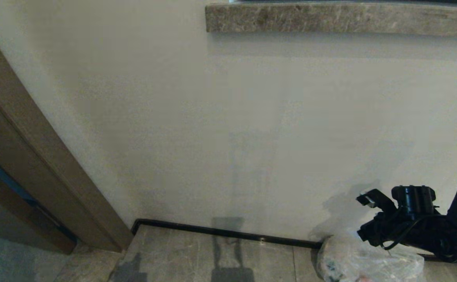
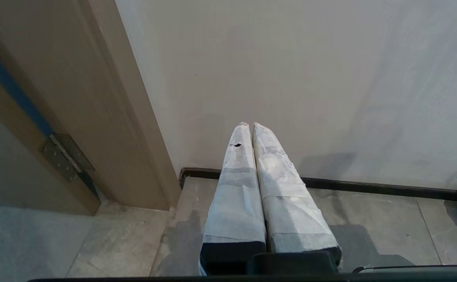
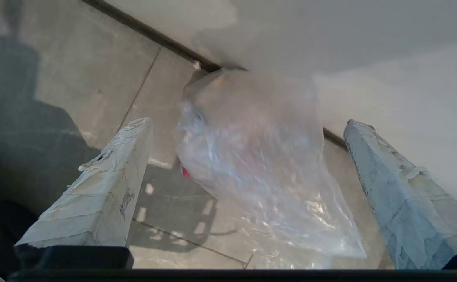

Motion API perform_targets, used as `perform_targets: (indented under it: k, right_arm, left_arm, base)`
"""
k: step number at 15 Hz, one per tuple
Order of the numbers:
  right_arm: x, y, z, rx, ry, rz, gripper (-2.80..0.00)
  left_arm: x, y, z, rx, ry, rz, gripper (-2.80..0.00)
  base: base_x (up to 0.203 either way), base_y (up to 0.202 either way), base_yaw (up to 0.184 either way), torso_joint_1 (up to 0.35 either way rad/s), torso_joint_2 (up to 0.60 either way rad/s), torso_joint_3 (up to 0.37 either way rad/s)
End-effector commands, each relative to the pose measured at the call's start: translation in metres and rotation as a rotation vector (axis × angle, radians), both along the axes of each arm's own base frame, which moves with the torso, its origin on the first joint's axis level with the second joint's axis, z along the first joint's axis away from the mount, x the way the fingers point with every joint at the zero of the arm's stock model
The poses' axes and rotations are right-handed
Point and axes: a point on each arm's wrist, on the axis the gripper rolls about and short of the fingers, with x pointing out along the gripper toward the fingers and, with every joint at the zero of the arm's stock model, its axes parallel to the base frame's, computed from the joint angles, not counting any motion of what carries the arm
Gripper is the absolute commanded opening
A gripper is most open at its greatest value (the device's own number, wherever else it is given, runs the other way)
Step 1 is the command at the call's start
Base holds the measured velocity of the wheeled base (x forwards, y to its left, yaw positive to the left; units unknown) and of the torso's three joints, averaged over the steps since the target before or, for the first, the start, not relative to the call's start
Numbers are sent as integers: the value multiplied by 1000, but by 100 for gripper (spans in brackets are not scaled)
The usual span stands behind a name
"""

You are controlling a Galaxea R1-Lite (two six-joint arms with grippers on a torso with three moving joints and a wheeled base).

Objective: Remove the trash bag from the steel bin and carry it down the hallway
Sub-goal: Put the trash bag at the door

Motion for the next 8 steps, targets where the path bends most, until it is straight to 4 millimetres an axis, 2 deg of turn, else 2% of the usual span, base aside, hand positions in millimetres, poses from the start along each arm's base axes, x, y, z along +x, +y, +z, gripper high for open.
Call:
perform_targets:
  k: [1, 4, 8]
  right_arm:
    - [-1, -1, 12, -3, -50, -4, 0]
    - [-6, -2, 14, 2, -44, -16, 0]
    - [-28, -4, 39, 43, -46, -58, 0]
  left_arm:
    - [1, 0, -3, 0, 12, 1, -280]
    - [1, 0, -3, 0, 12, 1, -280]
    - [1, 0, -3, 0, 12, 1, -280]
  base:
    - [0, 0, 0, 0, 0, 0]
    - [0, 0, 0, 0, 0, 0]
    - [0, 0, 0, 0, 0, 0]
